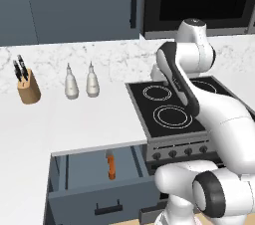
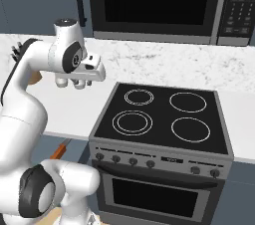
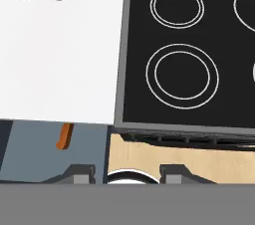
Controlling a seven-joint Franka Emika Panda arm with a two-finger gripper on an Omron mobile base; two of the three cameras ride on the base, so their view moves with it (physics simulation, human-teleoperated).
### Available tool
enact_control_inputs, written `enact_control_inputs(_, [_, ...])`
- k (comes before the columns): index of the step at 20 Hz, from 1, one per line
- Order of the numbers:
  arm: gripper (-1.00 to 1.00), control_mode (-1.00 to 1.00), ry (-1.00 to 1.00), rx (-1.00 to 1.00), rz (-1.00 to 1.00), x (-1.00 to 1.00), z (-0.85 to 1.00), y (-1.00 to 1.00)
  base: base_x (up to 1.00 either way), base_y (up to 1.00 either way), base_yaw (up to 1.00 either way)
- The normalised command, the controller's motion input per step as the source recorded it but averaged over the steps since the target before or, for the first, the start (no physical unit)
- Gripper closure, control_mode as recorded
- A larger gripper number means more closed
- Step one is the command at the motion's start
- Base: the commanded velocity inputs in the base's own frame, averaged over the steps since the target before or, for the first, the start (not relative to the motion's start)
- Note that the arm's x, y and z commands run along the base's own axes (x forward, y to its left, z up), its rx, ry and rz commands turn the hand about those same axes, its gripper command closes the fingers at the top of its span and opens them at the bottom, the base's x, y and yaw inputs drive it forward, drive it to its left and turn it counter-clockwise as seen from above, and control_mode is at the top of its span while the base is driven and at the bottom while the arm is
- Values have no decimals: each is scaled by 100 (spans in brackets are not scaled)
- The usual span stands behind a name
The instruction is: Pick up the knife from the drawer and place it on the cutting board. Then place the meat from the plate to the cutting board.
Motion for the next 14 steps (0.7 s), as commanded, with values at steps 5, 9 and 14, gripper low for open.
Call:
enact_control_inputs(5, [-100, -100, 0, 0, 0, -43, -4, 0, 0, 0, 0])
enact_control_inputs(9, [-100, -100, 2, 0, 0, -89, -31, 1, 0, 0, 0])
enact_control_inputs(14, [-100, -100, 0, 0, 0, -67, -61, 1, 0, 0, 0])
